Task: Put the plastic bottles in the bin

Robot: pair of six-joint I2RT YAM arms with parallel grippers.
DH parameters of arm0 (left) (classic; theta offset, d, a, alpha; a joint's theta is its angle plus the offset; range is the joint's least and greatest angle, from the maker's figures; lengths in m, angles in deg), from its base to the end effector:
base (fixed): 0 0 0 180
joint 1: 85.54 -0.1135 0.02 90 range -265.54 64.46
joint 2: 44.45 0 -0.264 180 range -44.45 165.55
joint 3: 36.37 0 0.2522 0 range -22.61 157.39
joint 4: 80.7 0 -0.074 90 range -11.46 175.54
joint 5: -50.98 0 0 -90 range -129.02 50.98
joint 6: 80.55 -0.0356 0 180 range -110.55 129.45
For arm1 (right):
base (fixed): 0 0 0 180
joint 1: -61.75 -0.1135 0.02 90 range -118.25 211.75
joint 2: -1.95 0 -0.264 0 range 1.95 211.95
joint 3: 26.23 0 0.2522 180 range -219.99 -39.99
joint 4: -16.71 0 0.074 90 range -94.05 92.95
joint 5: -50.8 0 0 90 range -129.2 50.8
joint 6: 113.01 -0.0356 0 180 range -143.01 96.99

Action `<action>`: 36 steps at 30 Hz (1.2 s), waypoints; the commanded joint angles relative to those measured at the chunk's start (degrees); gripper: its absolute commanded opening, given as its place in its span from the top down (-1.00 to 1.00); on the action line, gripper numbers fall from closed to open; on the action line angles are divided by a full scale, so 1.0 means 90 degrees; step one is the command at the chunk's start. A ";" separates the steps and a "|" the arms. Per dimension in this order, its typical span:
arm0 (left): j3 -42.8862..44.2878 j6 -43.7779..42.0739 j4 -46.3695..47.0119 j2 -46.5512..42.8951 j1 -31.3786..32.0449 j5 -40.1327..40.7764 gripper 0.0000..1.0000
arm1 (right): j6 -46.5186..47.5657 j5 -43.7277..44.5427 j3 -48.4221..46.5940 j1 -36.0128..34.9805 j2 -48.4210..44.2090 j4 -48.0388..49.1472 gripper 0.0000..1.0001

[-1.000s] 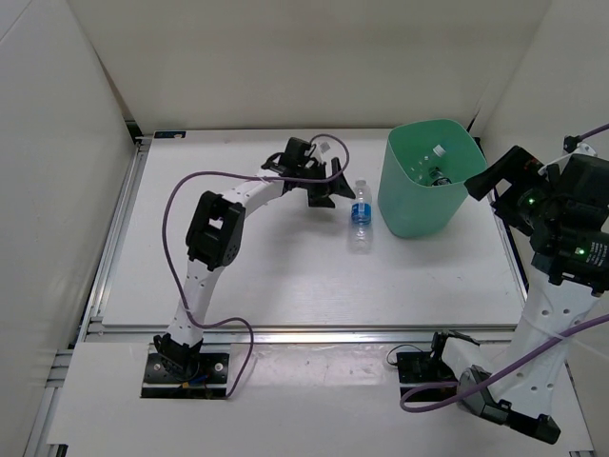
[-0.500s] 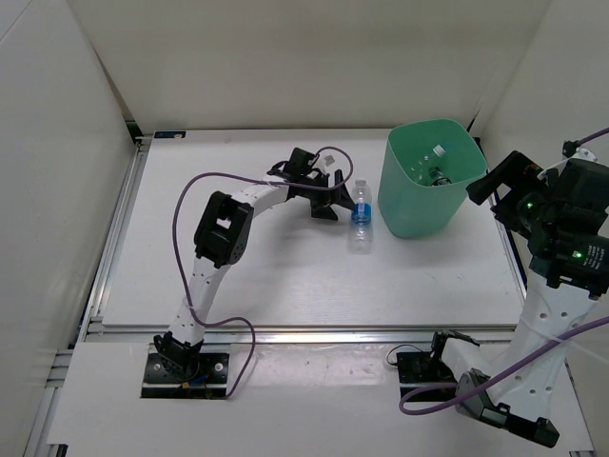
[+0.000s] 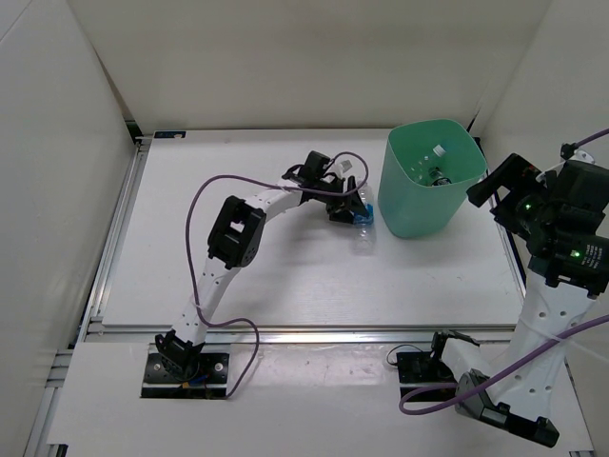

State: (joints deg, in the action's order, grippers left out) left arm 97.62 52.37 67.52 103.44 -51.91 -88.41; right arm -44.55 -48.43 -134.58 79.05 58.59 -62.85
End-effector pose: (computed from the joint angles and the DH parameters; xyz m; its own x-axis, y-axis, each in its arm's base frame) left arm 0.4482 -0.3306 0.1237 -0.9825 0.1211 -0.1418 0.1817 0.4516 -0.8735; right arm 0.1235 -0.0325 0.4810 -0.3568 0.4907 -0.7949 0.3108 0.8648 0.3943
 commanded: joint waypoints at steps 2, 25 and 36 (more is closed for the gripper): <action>-0.0068 0.0319 -0.0048 0.0179 -0.0025 -0.0557 0.07 | 0.0196 0.0137 0.0118 0.0031 -0.0102 0.0153 -1.00; 0.3274 0.2076 0.0622 -0.1159 -0.0875 0.1396 0.11 | 0.0011 -0.0008 0.0656 0.0031 -0.0415 0.0212 -1.00; 0.2882 0.1600 0.2159 -0.1062 0.0647 0.2264 -0.15 | 0.0011 -0.0360 0.0266 0.0031 -0.0279 0.0212 -1.00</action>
State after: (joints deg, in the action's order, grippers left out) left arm 124.50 69.57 85.20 93.30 -48.98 -71.05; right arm -44.92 -49.90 -129.20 79.05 55.71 -63.05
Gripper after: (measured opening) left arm 0.584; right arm 0.998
